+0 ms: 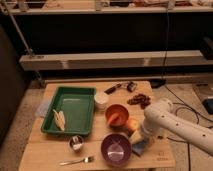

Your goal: Place sponge in tray

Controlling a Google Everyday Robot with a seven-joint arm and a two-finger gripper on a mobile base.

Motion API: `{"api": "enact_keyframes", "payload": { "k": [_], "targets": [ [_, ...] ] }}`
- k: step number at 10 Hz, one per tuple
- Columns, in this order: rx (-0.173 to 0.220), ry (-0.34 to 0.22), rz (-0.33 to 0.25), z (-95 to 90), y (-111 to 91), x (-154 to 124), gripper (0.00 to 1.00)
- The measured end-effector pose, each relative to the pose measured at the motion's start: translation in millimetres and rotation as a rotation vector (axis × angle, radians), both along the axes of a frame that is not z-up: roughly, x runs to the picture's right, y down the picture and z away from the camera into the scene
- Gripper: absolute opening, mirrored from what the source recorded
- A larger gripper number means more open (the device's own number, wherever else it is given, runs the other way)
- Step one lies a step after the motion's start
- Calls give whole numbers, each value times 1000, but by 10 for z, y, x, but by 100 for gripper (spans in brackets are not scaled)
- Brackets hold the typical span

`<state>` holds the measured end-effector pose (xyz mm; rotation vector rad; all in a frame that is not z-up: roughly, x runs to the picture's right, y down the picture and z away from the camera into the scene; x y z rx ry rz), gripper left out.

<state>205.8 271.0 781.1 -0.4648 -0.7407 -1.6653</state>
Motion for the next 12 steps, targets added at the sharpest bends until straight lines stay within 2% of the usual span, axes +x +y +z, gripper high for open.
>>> {"api": "enact_keyframes", "payload": {
  "k": [8,9,11,12],
  "targets": [
    [-19,9,-19,40,74,-106,80],
    [-21,8,-20,46,87,-114,75],
    [-22,5,-19,53,98,-123,58],
    [-24,3,-16,56,102,-131,43]
  ]
}}
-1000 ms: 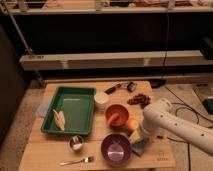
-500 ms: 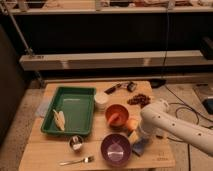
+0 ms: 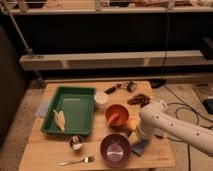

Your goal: Place sponge in tray

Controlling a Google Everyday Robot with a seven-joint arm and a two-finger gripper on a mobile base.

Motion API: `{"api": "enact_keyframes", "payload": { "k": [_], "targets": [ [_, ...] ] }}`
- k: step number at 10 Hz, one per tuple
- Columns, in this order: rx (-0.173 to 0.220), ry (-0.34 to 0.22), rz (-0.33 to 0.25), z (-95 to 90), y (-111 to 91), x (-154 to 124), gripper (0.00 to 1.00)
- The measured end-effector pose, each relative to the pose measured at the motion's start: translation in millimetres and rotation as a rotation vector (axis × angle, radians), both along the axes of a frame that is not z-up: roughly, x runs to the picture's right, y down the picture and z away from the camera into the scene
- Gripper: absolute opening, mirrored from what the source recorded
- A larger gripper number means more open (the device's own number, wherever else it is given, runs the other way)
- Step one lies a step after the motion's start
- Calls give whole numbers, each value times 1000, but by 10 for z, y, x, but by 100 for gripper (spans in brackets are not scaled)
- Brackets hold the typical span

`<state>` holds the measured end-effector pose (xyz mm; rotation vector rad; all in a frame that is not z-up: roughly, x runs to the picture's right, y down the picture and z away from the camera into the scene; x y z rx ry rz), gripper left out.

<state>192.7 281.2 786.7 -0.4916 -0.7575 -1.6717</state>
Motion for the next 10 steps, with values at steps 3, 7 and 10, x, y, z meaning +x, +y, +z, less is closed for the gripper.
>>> {"api": "enact_keyframes", "payload": {
  "k": [3,7,10],
  "targets": [
    [-17,-5,-5,-8,19,14,15],
    [-14,-8,-2,-57,-32,66,0],
    [-18,-23,-32,-185,-229,262,0]
  ]
}}
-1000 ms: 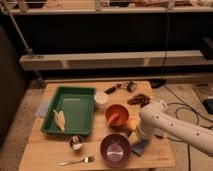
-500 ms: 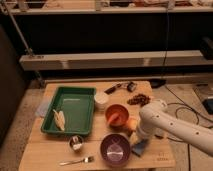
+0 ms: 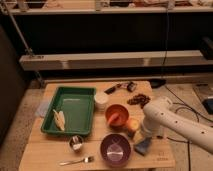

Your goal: Place sponge in tray

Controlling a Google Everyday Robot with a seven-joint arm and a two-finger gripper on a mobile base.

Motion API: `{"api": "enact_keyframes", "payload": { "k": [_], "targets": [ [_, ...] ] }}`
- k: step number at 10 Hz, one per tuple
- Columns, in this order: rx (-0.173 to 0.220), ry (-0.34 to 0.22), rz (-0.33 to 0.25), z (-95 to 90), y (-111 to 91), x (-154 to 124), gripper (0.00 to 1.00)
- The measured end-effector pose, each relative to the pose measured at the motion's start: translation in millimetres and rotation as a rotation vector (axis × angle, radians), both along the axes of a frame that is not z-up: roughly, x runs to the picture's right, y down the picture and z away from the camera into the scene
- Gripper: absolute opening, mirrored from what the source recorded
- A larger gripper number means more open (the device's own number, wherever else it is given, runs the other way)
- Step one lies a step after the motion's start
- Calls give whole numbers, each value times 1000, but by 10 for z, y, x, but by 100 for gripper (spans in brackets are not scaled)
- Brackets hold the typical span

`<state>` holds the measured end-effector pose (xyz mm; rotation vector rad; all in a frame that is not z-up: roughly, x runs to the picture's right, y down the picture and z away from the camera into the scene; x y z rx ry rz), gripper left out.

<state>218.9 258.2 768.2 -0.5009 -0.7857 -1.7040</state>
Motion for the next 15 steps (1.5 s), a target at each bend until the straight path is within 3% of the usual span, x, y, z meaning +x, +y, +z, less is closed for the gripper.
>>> {"api": "enact_keyframes", "payload": {
  "k": [2,5,7,11,13,15],
  "targets": [
    [0,-11,-59,-153,-211,131,0],
    [26,-18,-176,-347,-773,177,0],
    [53,-10,-218,-410,-1138,213,0],
    [124,-17,-298,-309,-1928,54,0],
    [171,-52,-321,-142,-2337,-173,0],
    [212,-94,-339,20,-2621,-579,0]
  ]
}}
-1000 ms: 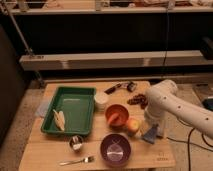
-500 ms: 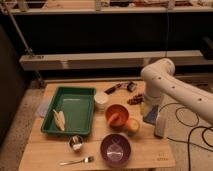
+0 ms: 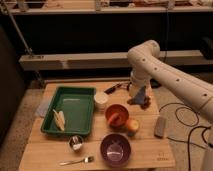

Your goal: Place sponge in tray

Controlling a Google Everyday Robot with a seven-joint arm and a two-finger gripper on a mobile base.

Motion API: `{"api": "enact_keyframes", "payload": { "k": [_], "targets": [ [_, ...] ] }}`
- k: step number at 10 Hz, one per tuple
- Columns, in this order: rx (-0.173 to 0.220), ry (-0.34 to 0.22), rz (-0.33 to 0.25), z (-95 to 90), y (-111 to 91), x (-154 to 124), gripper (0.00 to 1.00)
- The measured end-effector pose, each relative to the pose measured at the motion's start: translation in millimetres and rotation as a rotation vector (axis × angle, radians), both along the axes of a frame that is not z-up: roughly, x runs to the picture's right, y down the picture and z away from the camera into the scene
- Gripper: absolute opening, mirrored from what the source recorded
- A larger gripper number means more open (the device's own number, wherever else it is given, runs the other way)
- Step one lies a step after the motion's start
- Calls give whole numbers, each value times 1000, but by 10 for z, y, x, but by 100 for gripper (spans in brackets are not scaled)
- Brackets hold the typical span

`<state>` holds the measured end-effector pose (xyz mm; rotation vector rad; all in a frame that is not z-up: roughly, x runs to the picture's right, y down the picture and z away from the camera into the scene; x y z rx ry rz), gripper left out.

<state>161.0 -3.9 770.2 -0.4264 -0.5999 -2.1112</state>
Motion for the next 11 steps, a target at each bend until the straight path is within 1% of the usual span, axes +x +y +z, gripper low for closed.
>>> {"api": "enact_keyframes", "payload": {
  "k": [1,2,3,4,5,6,7,8,9,11],
  "targets": [
    [12,-21,-4,66,-94,-181,0],
    [28,-56,0,179,-224,-434,0],
    [44,-95,13,272,-312,-608,0],
    [62,-142,35,331,-369,-734,0],
    [108,-233,80,403,-406,-856,0],
    [129,-279,102,433,-405,-895,0],
    [140,-315,110,449,-404,-941,0],
    [152,-380,116,505,-379,-1025,0],
    [150,-408,115,555,-358,-1079,0],
    [127,-470,89,703,-294,-1389,0]
  ]
}}
